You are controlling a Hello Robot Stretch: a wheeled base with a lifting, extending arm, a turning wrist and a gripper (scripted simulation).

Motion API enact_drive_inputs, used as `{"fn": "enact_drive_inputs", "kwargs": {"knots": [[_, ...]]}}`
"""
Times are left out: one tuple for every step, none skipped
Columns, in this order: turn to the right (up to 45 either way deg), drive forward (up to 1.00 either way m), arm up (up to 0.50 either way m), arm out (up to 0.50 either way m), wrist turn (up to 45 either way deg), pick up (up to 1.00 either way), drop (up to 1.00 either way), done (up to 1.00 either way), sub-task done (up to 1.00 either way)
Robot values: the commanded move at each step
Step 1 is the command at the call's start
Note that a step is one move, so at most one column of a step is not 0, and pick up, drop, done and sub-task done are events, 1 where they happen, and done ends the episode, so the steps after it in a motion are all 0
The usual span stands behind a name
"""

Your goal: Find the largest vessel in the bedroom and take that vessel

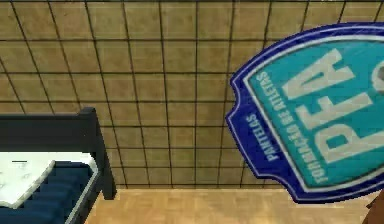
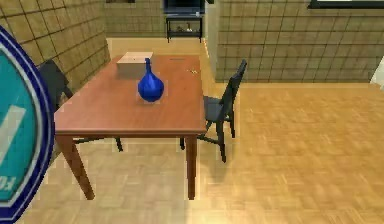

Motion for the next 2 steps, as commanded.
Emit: {"fn": "enact_drive_inputs", "kwargs": {"knots": [[45.0, 0.0, 0.0, 0.0, 0.0, 0.0, 0.0, 0.0, 0.0], [45.0, 0.0, 0.0, 0.0, 0.0, 0.0, 0.0, 0.0, 0.0]]}}
